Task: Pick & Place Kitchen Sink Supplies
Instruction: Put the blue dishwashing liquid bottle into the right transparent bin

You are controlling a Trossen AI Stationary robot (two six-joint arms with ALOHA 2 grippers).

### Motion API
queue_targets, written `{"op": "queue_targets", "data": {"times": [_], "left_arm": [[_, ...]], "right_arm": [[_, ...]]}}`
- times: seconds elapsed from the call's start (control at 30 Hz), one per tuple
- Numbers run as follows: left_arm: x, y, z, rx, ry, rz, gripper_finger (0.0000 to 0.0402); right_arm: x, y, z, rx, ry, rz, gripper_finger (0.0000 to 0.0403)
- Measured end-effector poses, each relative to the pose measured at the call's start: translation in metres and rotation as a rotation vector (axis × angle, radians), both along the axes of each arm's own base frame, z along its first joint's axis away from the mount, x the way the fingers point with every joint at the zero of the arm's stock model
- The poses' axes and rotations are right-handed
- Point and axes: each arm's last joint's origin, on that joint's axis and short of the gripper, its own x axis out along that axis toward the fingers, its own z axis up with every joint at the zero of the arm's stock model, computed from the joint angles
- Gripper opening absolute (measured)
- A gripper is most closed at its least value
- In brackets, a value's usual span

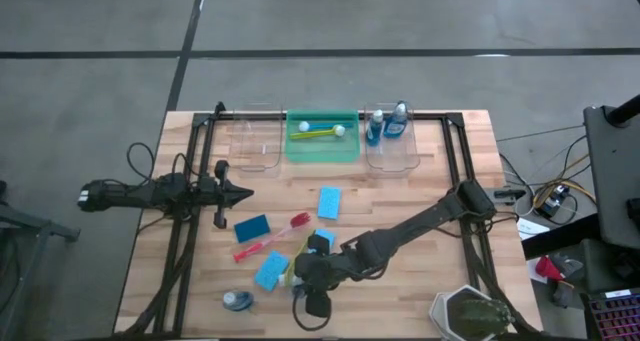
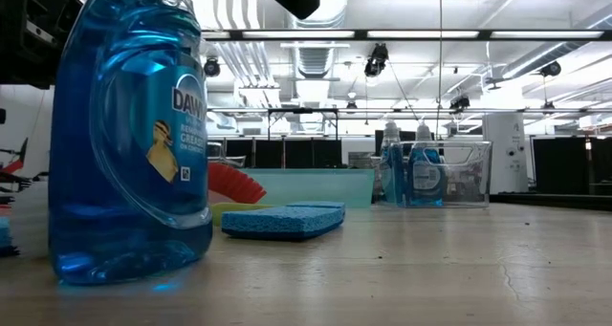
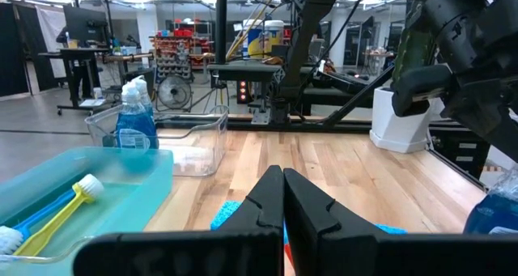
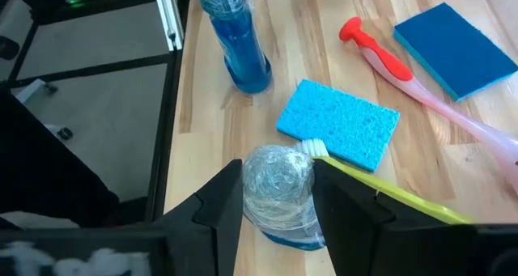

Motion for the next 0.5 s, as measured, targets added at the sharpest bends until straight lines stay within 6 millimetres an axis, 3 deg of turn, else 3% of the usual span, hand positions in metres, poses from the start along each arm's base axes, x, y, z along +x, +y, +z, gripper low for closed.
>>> {"op": "queue_targets", "data": {"times": [0.5], "left_arm": [[0.0,0.0,0.0,0.0,0.0,0.0,0.0003]], "right_arm": [[0.0047,-0.0076,0.0075,0.008,-0.009,-0.032,0.0114]]}}
